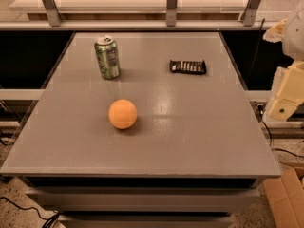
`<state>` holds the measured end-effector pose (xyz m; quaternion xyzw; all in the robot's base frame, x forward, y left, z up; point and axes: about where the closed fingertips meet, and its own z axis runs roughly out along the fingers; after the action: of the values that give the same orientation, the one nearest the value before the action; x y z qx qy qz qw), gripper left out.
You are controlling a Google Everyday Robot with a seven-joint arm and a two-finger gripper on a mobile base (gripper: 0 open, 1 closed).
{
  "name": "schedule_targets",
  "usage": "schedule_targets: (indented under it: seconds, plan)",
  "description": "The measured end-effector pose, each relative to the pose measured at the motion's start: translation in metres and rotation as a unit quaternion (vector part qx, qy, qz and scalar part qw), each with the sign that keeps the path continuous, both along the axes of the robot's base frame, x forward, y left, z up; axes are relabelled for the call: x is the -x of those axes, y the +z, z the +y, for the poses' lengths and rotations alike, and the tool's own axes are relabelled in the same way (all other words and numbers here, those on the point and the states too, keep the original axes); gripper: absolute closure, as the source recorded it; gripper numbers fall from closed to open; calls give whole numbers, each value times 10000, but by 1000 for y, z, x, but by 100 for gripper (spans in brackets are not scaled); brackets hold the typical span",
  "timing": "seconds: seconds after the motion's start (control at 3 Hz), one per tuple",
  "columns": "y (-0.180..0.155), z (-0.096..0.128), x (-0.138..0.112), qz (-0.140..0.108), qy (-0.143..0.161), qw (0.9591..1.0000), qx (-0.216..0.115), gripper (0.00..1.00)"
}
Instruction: Pick rxbar chocolate
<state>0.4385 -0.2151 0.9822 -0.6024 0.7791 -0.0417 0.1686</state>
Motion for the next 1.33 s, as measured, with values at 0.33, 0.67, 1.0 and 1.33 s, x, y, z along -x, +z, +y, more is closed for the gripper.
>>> schedule_targets:
  seconds: [0.33, 0.67, 1.0, 1.33]
  plan:
    - [0, 0, 0, -1, 0, 10000, 0, 0]
    - [2, 1, -12, -63, 31, 10000, 67, 0]
    - [0, 12, -39, -175, 317, 9993, 87, 0]
    - [-7, 30, -70, -245, 663, 9975, 4, 0]
